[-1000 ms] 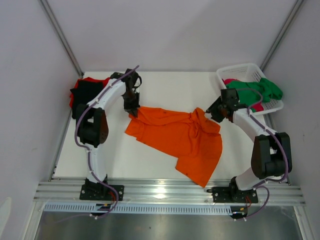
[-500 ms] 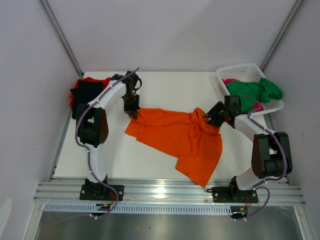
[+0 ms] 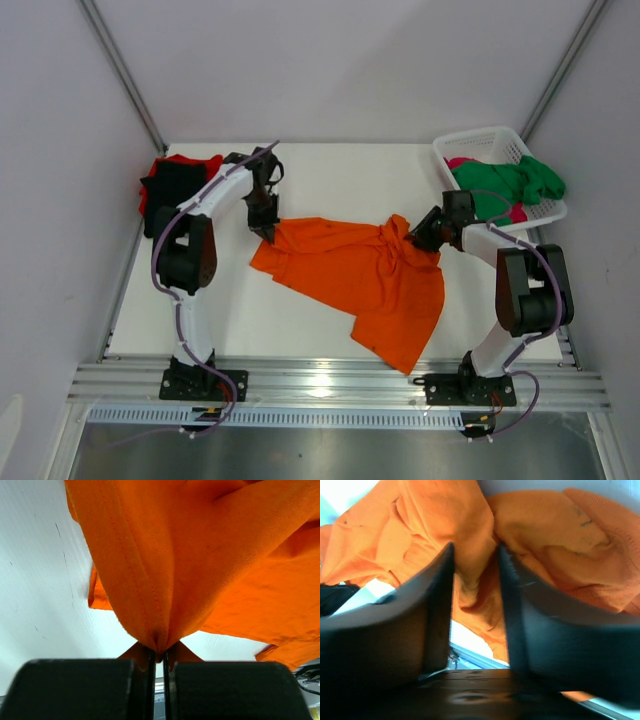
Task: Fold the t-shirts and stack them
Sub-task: Flatten out the tshirt
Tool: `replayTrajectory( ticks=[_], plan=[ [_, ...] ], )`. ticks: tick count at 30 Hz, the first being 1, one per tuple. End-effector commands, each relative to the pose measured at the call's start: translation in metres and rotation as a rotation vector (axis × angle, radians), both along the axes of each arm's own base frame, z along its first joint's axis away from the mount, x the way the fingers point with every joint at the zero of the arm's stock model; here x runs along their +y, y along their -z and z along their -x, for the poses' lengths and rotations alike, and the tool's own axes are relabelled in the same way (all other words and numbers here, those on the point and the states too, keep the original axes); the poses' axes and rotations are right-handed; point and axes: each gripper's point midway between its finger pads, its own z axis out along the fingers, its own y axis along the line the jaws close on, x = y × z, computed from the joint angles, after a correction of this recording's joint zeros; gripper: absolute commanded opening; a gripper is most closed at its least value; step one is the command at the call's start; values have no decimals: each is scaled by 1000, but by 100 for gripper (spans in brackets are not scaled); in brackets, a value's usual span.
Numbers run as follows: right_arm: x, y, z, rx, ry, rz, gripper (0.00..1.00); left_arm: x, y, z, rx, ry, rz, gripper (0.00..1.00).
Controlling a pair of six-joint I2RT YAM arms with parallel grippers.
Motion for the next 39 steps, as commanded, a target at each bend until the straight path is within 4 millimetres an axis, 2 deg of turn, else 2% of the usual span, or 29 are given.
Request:
replayTrajectory(
  ticks=[1,4,5,9,13,14,16,17,18,21,22,24,26,27,34,36,37,39],
  plan=[
    [-3,-14,-23,-80,-6,24,25,1,-23,-4,-73,-24,23,1],
    [-6,-7,-28,-80,-13,57,3,-1,-24,-4,-73,-27,33,1],
    [-8,-5,-30,-82,-15,68,1,-2,-24,-5,-74,-27,34,1],
    [-14,-3,-32,-88,-14,118,0,-2,-24,-5,-74,-27,34,1],
    [-19,-15,-38,-131,-18,154,0,-1,-24,-5,-70,-26,32,1],
    [-21,-18,-39,-142,-19,165,0,-3,-29,-10,-83,-26,36,1],
    [-25,-28,-44,-180,-21,204,0,-2,-34,-10,-85,-22,32,1],
    [-27,-39,-47,-210,-18,218,0,-4,-46,-19,-119,-20,41,1],
    [-30,-45,-50,-235,-8,242,0,-4,-49,-21,-123,-19,40,1],
    [-36,-72,-56,-320,7,297,0,-9,-77,-37,-189,-13,57,1],
    [-38,-79,-58,-342,7,316,0,-8,-80,-36,-183,-11,51,1],
    [-46,-96,-60,-388,39,361,0,-11,-101,-50,-240,-2,66,1],
    [-48,-108,-63,-420,36,391,0,-10,-107,-50,-228,-2,62,1],
    [-50,-116,-63,-438,47,406,0,-13,-124,-59,-280,0,78,1],
    [-54,-154,-64,-540,52,448,0,-7,-127,-64,-292,-33,78,1],
    [-53,-160,-62,-559,52,451,0,-5,-133,-67,-316,-53,75,1],
    [-52,-171,-61,-589,57,449,0,-4,-137,-70,-340,-61,70,1],
    [-53,-178,-59,-614,62,469,0,-4,-159,-75,-422,-85,89,1]
  ],
)
